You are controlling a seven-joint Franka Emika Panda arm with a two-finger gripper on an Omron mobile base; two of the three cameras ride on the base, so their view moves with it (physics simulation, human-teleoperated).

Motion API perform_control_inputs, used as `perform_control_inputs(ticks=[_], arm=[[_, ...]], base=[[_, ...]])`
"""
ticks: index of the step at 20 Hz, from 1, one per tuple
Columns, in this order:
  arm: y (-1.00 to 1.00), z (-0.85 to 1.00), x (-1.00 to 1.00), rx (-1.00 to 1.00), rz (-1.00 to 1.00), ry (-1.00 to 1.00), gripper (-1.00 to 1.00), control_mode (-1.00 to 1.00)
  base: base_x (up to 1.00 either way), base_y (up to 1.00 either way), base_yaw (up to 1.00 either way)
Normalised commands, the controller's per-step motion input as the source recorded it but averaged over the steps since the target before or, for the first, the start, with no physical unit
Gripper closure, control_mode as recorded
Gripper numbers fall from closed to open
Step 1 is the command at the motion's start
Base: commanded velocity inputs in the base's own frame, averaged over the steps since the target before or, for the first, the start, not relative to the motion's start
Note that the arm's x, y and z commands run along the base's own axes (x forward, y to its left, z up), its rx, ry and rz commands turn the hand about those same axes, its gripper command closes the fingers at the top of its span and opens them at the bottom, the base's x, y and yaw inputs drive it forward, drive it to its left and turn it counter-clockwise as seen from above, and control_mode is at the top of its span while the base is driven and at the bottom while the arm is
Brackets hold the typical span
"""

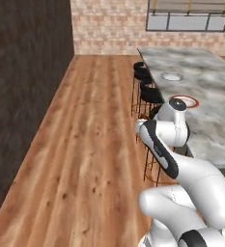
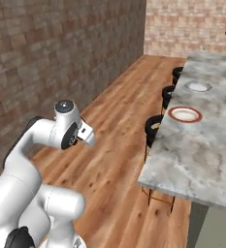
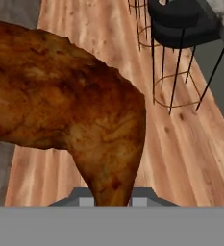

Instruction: Take the chicken drumsticks from the pan and place one on each plate on the dining counter.

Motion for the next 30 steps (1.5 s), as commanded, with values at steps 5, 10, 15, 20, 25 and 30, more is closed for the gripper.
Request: perform_control_inputs(ticks=[5,10,15,20,25,30], arm=[[0.0,0.0,0.0,0.0,0.0,0.0,1.0,1.0],[0.0,0.0,0.0,0.0,0.0,0.0,1.0,1.0],[0.0,0.0,0.0,0.0,0.0,0.0,1.0,1.0],[0.0,0.0,0.0,0.0,0.0,0.0,1.0,1.0],[0.0,0.0,0.0,0.0,0.0,0.0,1.0,1.0],[0.0,0.0,0.0,0.0,0.0,0.0,1.0,1.0]], base=[[0.72,0.57,-0.55],[0.72,0.56,-0.58],[0.69,0.56,-0.58],[0.68,0.57,-0.58],[0.64,0.6,-0.57],[0.5,0.64,-0.58]])
